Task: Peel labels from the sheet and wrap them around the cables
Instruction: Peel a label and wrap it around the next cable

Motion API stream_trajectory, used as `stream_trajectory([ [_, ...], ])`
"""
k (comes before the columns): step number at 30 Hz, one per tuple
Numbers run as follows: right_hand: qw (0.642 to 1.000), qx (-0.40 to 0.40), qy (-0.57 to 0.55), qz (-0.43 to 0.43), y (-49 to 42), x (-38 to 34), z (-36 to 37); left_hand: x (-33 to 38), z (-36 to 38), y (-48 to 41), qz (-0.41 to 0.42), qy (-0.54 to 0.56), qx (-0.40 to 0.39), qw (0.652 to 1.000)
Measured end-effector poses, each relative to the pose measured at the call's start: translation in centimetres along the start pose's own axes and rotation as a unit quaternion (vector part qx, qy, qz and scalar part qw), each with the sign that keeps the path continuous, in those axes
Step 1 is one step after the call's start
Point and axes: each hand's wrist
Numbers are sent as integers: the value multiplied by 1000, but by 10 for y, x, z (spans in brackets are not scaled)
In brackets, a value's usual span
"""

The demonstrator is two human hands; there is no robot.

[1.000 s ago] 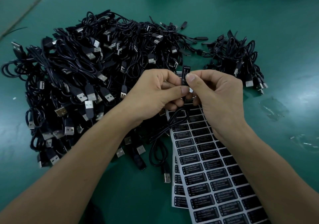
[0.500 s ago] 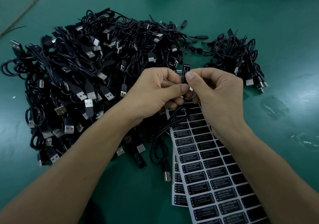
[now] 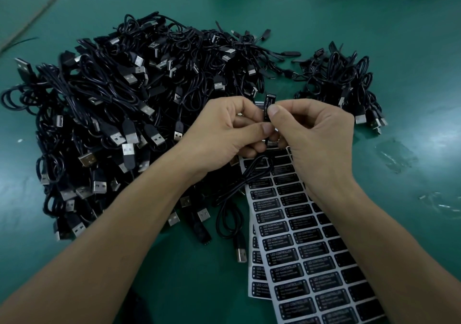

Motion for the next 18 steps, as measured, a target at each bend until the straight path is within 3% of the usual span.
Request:
stream_trajectory([
  [18, 1000, 0, 12, 3, -1, -4, 1, 0, 1, 0, 5, -1, 2, 1000],
])
Point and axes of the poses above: each hand's wrist, its own y-axis away from the middle knuckle, its own z-axis out of the palm, x = y × z, and after that the axes turned 6 degrees about -y, right-handed
